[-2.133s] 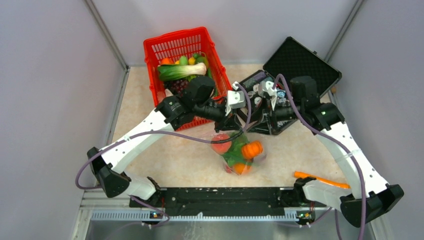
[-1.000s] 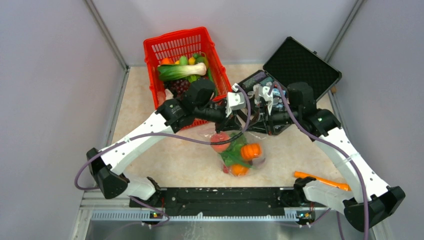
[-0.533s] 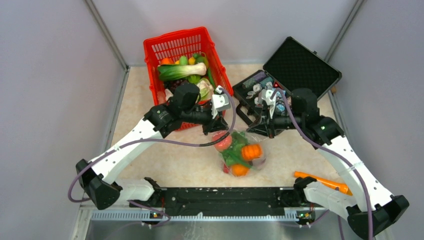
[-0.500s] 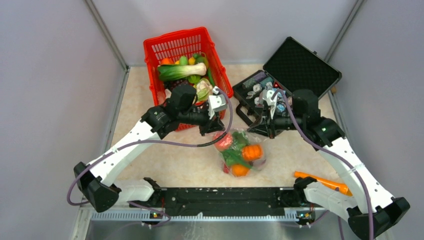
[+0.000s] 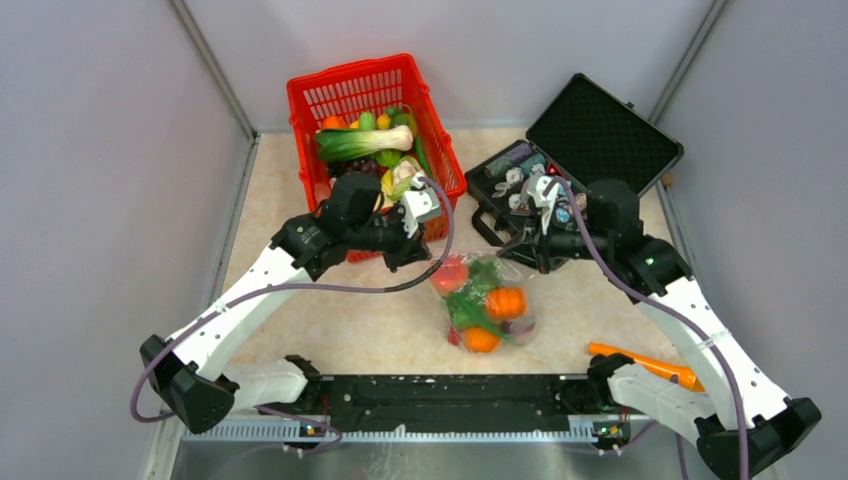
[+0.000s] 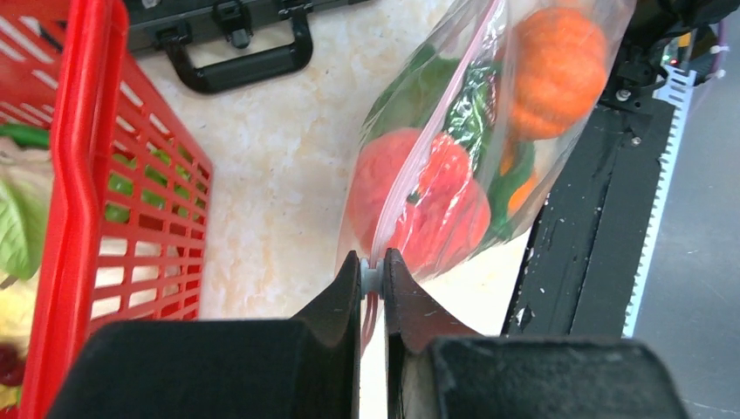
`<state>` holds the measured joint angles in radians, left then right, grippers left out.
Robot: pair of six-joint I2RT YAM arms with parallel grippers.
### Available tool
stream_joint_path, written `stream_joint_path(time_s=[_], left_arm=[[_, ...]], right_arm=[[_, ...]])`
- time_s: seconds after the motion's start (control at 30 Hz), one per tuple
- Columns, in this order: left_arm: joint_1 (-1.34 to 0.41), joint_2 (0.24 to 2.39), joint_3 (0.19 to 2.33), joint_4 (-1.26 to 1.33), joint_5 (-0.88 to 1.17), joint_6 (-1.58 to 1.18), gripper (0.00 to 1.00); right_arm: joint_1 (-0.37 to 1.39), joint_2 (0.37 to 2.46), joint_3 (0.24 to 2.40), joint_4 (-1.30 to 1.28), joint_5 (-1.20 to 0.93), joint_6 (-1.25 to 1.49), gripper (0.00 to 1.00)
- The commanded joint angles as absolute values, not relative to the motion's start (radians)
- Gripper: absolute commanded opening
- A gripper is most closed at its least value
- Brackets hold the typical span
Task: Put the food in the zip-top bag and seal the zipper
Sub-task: Zip the zipper food storage bag at the center of the board, then place the zipper food storage bag at the center of the board.
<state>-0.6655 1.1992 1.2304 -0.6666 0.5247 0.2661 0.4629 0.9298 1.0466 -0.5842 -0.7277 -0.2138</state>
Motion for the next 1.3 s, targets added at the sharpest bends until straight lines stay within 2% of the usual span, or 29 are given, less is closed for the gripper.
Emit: stream_joint_path(time_s=[0.0, 0.43, 0.57, 0.6, 0.67, 0.73, 0.8, 0.87, 0.97, 1.03, 1.2, 1.27], left_arm=[[-0.635, 1.151, 1.206, -0.755, 0.416, 0.294, 0.06], [-0.615, 1.140, 1.219, -0.786, 0.386, 0.309, 0.07], [-0.613, 1.128, 1.215, -0.753, 0.398, 0.301, 0.11], [-0.613, 1.126, 1.216, -0.742, 0.401, 0.293, 0.14], [-0.612, 1.113, 1.211, -0.705, 0.370, 0.272, 0.40], [-0.610, 1.094, 1.192, -0.658, 0.355, 0.254, 0.46], [-0.608, 1.068, 1.169, -0.590, 0.345, 0.220, 0.62], [-0.609, 1.030, 1.143, -0.529, 0.318, 0.189, 0.71], [-0.605, 0.961, 1.091, -0.420, 0.259, 0.141, 0.91], [-0.605, 0.907, 1.053, -0.343, 0.240, 0.110, 0.98], [-0.600, 0.838, 1.014, -0.238, 0.191, 0.053, 0.99], [-0.599, 0.853, 1.025, -0.233, 0.173, 0.024, 0.99]], right_arm=[[0.466, 0.888, 1.065, -0.555, -0.684, -0.208, 0.00], [0.466, 0.877, 1.063, -0.551, -0.681, -0.202, 0.00], [0.466, 0.878, 1.058, -0.533, -0.684, -0.190, 0.00], [0.466, 0.878, 1.057, -0.528, -0.683, -0.187, 0.00], [0.466, 0.875, 1.049, -0.516, -0.669, -0.175, 0.00], [0.466, 0.870, 1.039, -0.489, -0.643, -0.156, 0.00], [0.466, 0.863, 1.028, -0.466, -0.617, -0.138, 0.00], [0.466, 0.857, 1.021, -0.444, -0.587, -0.120, 0.00], [0.466, 0.846, 1.015, -0.409, -0.513, -0.087, 0.00], [0.466, 0.843, 1.014, -0.385, -0.454, -0.064, 0.00], [0.466, 0.852, 1.015, -0.268, -0.302, 0.028, 0.00], [0.466, 0.866, 1.020, -0.240, -0.287, 0.059, 0.05]])
